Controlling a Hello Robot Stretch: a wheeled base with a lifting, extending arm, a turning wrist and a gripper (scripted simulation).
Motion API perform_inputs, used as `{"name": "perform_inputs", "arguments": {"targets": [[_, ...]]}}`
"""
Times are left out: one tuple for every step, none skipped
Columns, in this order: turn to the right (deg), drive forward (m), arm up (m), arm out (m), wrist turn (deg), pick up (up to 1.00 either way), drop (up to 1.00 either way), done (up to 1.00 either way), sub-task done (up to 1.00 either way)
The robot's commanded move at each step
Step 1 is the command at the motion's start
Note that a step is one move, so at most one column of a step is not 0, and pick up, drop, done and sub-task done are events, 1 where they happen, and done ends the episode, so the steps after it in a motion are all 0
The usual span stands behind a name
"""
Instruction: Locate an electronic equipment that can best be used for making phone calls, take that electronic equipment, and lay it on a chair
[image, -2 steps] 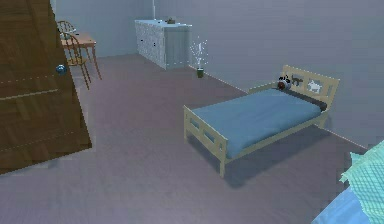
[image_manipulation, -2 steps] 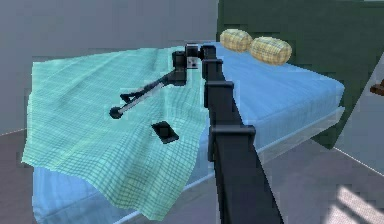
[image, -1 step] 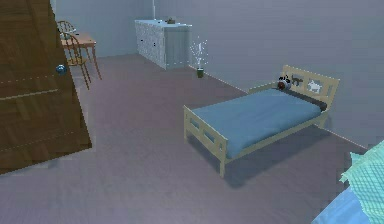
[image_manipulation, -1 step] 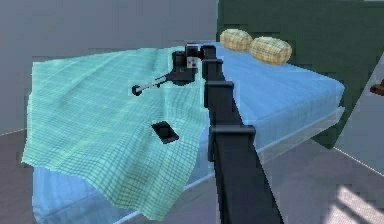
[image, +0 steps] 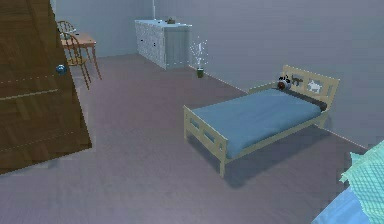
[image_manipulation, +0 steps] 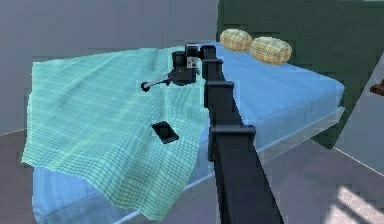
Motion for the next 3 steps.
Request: {"name": "perform_inputs", "arguments": {"targets": [[0.0,0.0,-0.3,0.0,0.0,0.0,0.0,0.0,0.0],[0.0,0.0,0.0,0.0,0.0,1.0,0.0,0.0,0.0],[0.0,0.0,0.1,0.0,0.0,0.0,0.0,0.0,0.0]]}}
